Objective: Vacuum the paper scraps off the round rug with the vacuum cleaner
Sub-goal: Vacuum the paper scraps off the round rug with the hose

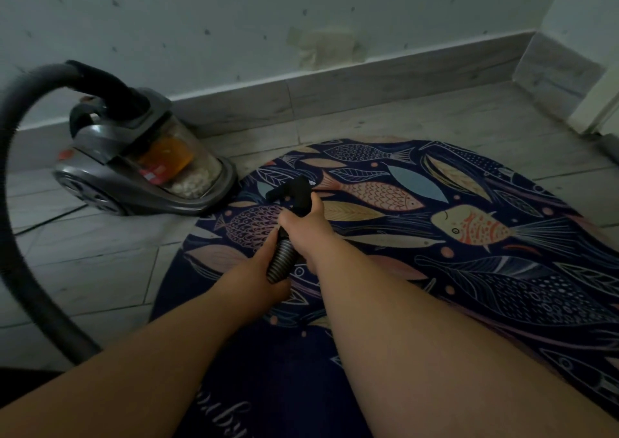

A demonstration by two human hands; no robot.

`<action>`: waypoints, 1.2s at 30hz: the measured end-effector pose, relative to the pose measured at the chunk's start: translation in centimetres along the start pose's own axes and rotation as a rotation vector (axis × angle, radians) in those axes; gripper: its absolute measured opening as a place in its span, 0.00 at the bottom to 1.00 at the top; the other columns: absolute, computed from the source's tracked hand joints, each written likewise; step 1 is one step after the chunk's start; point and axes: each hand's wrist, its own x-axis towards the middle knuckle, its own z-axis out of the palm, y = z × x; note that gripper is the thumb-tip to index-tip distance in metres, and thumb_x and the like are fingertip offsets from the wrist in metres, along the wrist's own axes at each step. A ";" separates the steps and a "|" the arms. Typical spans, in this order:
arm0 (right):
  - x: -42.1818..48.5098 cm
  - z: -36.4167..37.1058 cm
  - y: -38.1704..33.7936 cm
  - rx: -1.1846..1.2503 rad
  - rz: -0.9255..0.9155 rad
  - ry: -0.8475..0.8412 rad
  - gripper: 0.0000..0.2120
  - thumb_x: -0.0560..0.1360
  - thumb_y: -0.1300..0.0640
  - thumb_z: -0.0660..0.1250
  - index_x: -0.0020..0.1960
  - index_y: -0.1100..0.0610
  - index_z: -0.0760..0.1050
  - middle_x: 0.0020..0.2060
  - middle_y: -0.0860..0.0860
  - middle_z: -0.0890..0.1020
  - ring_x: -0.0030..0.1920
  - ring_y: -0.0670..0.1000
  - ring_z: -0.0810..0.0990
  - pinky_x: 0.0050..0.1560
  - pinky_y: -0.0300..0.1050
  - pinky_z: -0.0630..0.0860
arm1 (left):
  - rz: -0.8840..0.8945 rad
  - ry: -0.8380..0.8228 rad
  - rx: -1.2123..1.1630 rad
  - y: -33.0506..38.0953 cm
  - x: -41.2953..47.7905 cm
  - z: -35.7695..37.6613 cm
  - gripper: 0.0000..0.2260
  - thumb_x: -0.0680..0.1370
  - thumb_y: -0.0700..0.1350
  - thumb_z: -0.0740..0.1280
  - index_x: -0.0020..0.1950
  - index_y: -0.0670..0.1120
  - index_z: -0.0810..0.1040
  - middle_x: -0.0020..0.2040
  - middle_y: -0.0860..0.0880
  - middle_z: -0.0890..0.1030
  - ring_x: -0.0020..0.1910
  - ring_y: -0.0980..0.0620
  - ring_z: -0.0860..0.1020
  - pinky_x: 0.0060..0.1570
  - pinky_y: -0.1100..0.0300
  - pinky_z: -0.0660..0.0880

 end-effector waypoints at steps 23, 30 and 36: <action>-0.2 -6.9 0.2 -0.049 -0.066 0.183 0.40 0.79 0.52 0.64 0.81 0.42 0.43 0.69 0.57 0.72 0.52 0.55 0.73 0.50 0.51 0.74 | 0.088 -0.047 -0.110 5.9 1.4 2.0 0.40 0.77 0.49 0.66 0.75 0.64 0.39 0.53 0.49 0.75 0.40 0.51 0.80 0.39 0.61 0.77; 0.3 -8.3 0.6 -0.004 -0.070 0.209 0.40 0.79 0.52 0.65 0.81 0.41 0.43 0.69 0.56 0.72 0.48 0.54 0.73 0.48 0.51 0.74 | 0.118 -0.053 -0.060 7.1 2.7 2.7 0.41 0.77 0.48 0.66 0.76 0.61 0.38 0.62 0.44 0.76 0.45 0.49 0.78 0.49 0.58 0.76; 0.8 -7.4 0.1 0.010 -0.076 0.192 0.41 0.78 0.52 0.65 0.80 0.41 0.42 0.69 0.56 0.71 0.51 0.55 0.75 0.54 0.54 0.77 | 0.080 -0.045 -0.054 6.3 3.0 2.1 0.40 0.77 0.49 0.65 0.76 0.62 0.37 0.59 0.46 0.77 0.44 0.49 0.79 0.48 0.57 0.77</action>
